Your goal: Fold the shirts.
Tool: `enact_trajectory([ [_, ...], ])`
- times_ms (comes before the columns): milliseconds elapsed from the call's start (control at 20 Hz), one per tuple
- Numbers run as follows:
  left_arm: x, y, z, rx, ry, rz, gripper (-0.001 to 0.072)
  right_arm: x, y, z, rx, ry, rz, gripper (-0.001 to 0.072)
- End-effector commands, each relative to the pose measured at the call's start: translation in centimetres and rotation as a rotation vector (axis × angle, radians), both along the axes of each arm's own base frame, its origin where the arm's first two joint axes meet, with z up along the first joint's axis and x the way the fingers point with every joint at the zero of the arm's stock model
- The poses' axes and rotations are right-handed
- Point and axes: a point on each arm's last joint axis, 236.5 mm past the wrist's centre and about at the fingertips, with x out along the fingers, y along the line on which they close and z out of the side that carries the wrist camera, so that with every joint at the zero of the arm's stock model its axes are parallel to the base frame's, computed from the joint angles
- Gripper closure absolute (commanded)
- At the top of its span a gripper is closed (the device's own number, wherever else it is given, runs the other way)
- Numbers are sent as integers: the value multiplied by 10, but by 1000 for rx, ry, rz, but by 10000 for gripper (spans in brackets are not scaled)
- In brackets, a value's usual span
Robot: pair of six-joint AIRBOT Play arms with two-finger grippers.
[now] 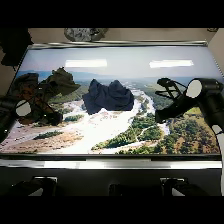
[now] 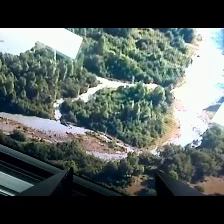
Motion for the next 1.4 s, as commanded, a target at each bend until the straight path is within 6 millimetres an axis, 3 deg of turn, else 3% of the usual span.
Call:
enact_trajectory([
  [0, 4, -2, 0, -7, -20, -2, 306, 41, 0, 9, 8, -174, -29, 43],
  [50, 13, -4, 2, -17, -57, -4, 306, 53, 1, 14, 14, -228, -34, 33],
  [200, 35, -9, 5, -34, -135, -9, 306, 61, -5, 16, -25, -272, 15, 33],
  [450, 40, -11, 3, -37, -147, -10, 307, 74, -4, 22, -64, -350, 140, 33],
  [650, 41, -11, 3, -39, -153, -10, 307, 104, -3, 40, -64, -499, 124, 20],
  [800, 60, -17, 13, -66, -239, -7, 307, 119, -1, 51, -57, -572, 110, 15],
  [950, 82, -27, 28, -135, -351, 57, 303, 122, 11, 28, 19, -508, 57, 12],
  [1000, 94, -30, 37, -149, -411, 49, 208, 125, 21, 20, 66, -486, 54, 11],
  [1050, 103, -30, 46, -160, -459, 50, 35, 130, 30, 17, 103, -476, 64, 11],
  [1150, 116, -10, 61, -151, -475, 100, 24, 148, 37, 28, 149, -475, 79, 12],
  [1350, 134, 58, 83, -94, -412, 230, 20, 203, 25, 81, 271, -520, 20, 13],
])
